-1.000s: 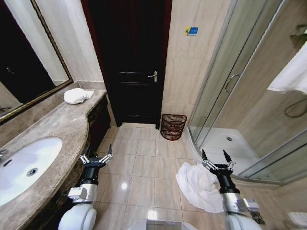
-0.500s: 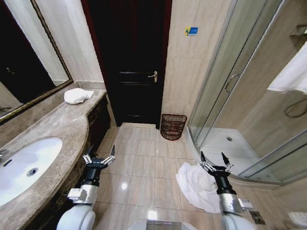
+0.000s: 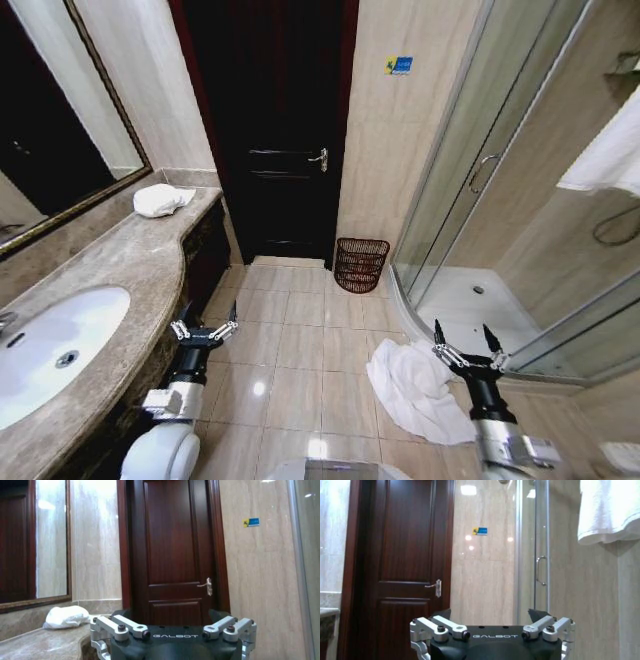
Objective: Discard the used towel into the hamper.
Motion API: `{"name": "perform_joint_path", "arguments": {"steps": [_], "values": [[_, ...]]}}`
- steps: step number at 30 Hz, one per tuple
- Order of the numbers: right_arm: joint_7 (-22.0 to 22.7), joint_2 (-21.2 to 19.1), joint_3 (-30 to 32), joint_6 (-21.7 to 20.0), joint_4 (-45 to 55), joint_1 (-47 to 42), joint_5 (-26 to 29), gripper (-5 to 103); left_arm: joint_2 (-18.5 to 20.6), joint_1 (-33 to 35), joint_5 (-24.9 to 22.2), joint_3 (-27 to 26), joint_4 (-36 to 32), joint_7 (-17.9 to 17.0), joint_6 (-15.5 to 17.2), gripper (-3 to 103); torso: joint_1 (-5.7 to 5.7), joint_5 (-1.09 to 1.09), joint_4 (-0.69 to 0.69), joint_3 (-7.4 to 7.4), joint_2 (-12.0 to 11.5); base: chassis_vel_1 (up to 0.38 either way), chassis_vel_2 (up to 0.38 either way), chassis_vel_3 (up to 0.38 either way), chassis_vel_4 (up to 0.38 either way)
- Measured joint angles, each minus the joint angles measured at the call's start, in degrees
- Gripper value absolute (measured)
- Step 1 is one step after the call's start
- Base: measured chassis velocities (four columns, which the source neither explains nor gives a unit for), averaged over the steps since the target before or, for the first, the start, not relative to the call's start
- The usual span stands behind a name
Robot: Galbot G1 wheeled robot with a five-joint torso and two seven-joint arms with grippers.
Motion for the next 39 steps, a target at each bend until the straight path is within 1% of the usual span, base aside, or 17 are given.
{"name": "perform_joint_path", "arguments": {"steps": [3,4,6,7,8,11,14,20,26,31,36,39], "values": [[-0.23,0.0,-0.99,-2.03,-0.13,1.79,-2.38,100,-0.1,0.27,-0.09,-0.03,-0.12,-0.51,0.03,100,0.0,0.0,0.0,0.0,0.0,0.0,0.0,0.0,0.0],[-0.23,0.0,-0.99,-2.03,-0.13,1.79,-2.38,100,-0.1,0.27,-0.09,-0.03,-0.12,-0.51,0.03,100,0.0,0.0,0.0,0.0,0.0,0.0,0.0,0.0,0.0],[-0.6,0.0,-1.77,-3.99,0.37,3.42,-3.91,100,-0.31,0.81,-0.06,-0.07,-0.74,-0.83,0.04,100,0.0,0.0,0.02,0.0,0.0,0.0,0.0,0.0,0.0],[-0.82,0.0,-1.92,-4.92,0.73,3.96,-4.16,100,-0.45,0.8,0.19,-0.08,-0.76,-0.86,0.08,100,0.0,0.0,0.01,0.0,0.0,0.0,0.0,0.0,0.0],[-0.82,0.0,-1.92,-4.92,0.73,3.96,-4.16,100,-0.45,0.8,0.19,-0.08,-0.76,-0.86,0.08,100,0.0,0.0,0.01,0.0,0.0,0.0,0.0,0.0,0.0],[-1.17,0.0,-2.07,-8.23,1.86,5.26,-4.24,100,-1.15,0.38,1.56,0.17,-0.32,-0.85,0.14,100,0.0,0.0,0.01,0.0,0.0,0.0,0.0,0.0,0.0],[-1.99,0.0,-1.75,-9.42,2.24,5.36,-3.98,100,-1.55,0.4,1.88,0.74,-0.24,-0.86,0.2,100,0.0,0.0,0.01,0.0,0.0,0.0,0.0,0.0,0.0],[-3.43,0.0,-0.97,-9.14,1.73,4.53,-3.47,100,-1.25,0.09,2.51,1.4,-0.07,-0.81,0.35,100,0.0,0.0,0.0,0.0,0.0,0.0,0.0,0.0,0.0],[-3.49,0.0,-0.9,-7.2,0.49,4.12,-3.51,100,-0.64,-0.01,2.56,1.27,-0.06,-0.78,0.56,100,-0.01,0.01,0.0,0.0,0.0,-0.01,0.021,0.019,-0.016],[-3.39,0.0,-0.73,-6.15,0.38,3.42,-3.68,100,-1.25,-0.31,3.32,1.8,0.86,-0.69,0.18,100,0.01,0.0,0.0,0.0,0.0,-0.13,0.11,0.111,-0.116],[-3.31,0.0,-0.71,-5.59,0.2,3.36,-3.71,100,-1.2,-0.08,3.37,1.81,0.81,-0.69,0.05,100,0.02,0.01,0.01,0.01,0.0,-0.154,0.147,0.144,-0.152],[-3.24,0.0,-0.73,-5.32,0.32,3.26,-3.72,100,-0.97,0.02,3.37,1.53,0.49,-0.67,-0.17,100,0.02,0.0,0.0,0.01,-0.01,-0.143,0.134,0.149,-0.147]]}}
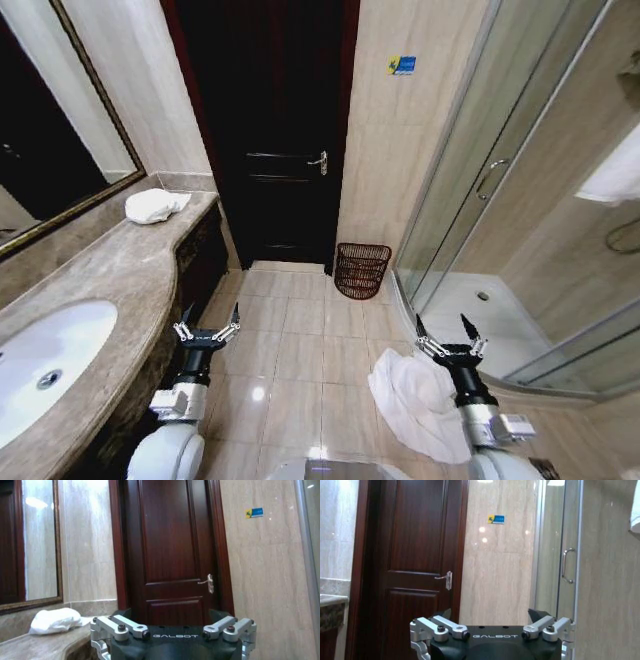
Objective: Discard the used towel into the hamper.
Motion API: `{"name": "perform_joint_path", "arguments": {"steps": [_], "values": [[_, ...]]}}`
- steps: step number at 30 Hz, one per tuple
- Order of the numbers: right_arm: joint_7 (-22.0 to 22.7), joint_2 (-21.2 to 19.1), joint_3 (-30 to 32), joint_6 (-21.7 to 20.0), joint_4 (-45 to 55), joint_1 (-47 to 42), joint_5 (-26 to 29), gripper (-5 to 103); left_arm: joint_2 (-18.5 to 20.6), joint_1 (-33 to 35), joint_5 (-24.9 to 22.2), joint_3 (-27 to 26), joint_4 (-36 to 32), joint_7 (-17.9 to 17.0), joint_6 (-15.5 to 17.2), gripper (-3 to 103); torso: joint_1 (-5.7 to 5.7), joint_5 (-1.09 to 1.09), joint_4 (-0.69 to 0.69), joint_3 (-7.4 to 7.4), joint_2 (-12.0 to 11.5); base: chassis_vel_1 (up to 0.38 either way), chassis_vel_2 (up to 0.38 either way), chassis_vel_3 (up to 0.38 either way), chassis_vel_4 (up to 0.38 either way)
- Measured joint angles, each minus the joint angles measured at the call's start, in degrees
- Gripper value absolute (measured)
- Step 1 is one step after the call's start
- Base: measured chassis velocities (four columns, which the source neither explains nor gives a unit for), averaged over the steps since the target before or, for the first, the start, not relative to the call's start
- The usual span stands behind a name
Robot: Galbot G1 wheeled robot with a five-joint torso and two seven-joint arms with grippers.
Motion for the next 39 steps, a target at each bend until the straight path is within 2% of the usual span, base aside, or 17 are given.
{"name": "perform_joint_path", "arguments": {"steps": [17,39], "values": [[0.09,0.0,0.12,0.07,1.19,-0.32,-0.06,100,-0.36,1.49,0.47,-0.62,-0.14,0.34,-2.7,100,-0.02,0.0,0.01,-0.01,0.0,-0.071,0.144,0.14,-0.078],[0.17,0.0,0.29,-0.36,2.72,-0.42,0.06,100,-0.27,2.7,0.31,-1.04,-0.36,0.01,-4.97,100,-0.02,-0.01,0.01,0.0,0.01,0.015,0.192,0.196,0.017]]}}
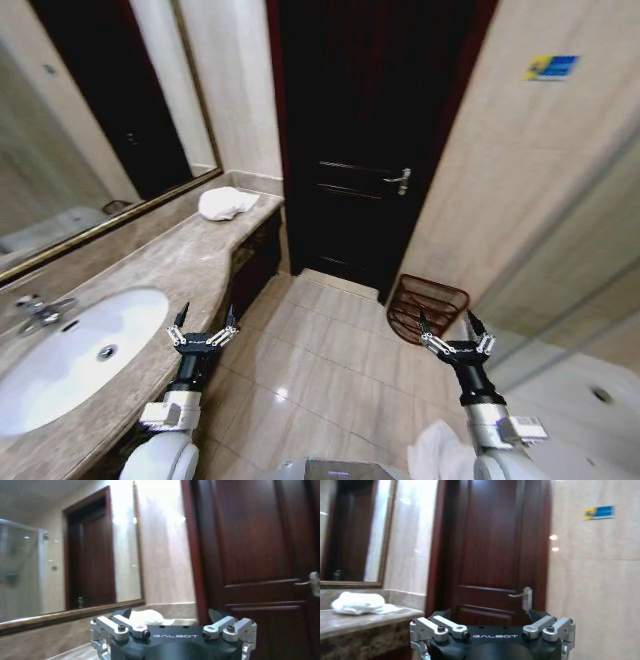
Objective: Discard the used towel into the hamper.
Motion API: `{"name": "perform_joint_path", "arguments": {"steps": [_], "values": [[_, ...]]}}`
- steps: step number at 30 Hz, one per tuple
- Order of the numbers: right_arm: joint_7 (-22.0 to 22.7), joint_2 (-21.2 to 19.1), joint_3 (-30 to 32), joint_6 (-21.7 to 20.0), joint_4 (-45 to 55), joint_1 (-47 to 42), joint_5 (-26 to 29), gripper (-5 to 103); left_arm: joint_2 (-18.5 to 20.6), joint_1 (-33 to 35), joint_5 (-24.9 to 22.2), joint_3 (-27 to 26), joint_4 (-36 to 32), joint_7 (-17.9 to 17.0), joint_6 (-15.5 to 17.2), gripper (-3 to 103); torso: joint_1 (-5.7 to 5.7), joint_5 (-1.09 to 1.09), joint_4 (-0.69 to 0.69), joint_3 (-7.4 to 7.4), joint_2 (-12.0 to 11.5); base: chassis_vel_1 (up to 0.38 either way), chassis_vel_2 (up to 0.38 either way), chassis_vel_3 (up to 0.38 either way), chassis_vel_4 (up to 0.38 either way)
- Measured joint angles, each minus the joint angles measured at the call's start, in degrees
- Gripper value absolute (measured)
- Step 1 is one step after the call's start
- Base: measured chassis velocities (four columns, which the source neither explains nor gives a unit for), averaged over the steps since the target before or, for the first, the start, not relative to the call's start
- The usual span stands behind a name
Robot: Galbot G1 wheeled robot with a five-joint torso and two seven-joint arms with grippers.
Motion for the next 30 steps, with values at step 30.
{"name": "perform_joint_path", "arguments": {"steps": [30], "values": [[-0.3,0.0,0.15,0.97,-1.37,-0.07,0.12,100,0.21,-0.05,-0.13,0.18,-2.65,-1.11,3.68,100,0.0,0.0,0.0,0.0,0.0,-0.076,0.121,0.117,-0.07]]}}
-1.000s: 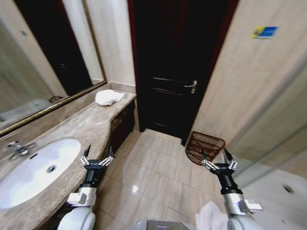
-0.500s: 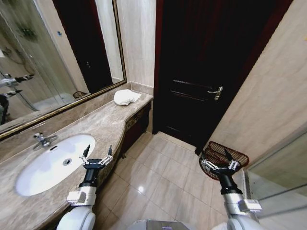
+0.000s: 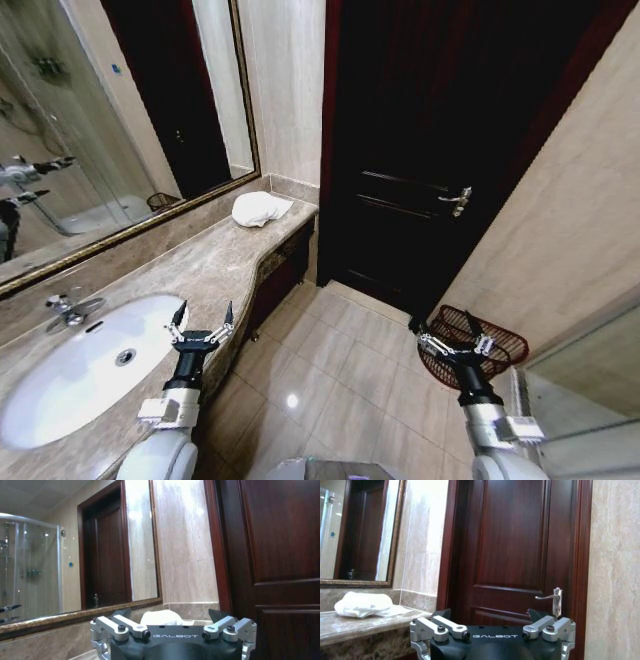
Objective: Discard the used towel into the hamper.
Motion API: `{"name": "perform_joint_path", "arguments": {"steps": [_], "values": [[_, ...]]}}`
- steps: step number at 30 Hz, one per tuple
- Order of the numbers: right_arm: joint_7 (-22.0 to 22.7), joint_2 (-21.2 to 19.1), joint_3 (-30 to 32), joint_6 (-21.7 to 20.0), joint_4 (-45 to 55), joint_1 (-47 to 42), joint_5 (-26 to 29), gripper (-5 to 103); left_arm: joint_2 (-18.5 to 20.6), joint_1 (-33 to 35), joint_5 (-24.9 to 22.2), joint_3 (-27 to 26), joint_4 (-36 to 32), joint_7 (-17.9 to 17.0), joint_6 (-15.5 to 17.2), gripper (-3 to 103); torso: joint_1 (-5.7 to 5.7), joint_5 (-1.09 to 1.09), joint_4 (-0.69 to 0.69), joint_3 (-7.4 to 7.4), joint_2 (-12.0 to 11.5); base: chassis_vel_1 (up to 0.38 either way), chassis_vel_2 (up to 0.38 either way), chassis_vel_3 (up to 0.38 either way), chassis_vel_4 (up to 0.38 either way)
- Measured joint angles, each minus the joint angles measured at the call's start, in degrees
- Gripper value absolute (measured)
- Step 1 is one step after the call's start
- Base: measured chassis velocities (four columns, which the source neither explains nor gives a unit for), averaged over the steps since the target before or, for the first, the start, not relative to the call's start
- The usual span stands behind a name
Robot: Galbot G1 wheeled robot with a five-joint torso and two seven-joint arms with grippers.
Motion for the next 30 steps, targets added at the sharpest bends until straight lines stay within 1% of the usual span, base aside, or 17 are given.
{"name": "perform_joint_path", "arguments": {"steps": [8,20,30], "values": [[-0.1,0.0,-0.23,0.03,-0.09,0.25,0.01,100,0.16,-0.08,0.19,-0.17,-0.06,0.02,0.06,100,0.0,0.0,0.01,0.0,0.0,-0.12,0.114,0.134,-0.112],[-0.09,0.0,-0.23,0.13,-0.69,0.48,-0.04,100,0.18,0.0,0.23,-0.05,0.34,-0.03,0.19,100,0.01,0.0,0.0,0.0,0.0,-0.168,0.169,0.167,-0.172],[-0.05,0.0,-0.32,0.15,-1.24,0.63,-0.15,100,0.29,-0.09,0.42,-0.01,0.91,0.12,0.03,100,0.0,0.0,0.0,0.0,0.0,-0.121,0.186,0.196,-0.122]]}}
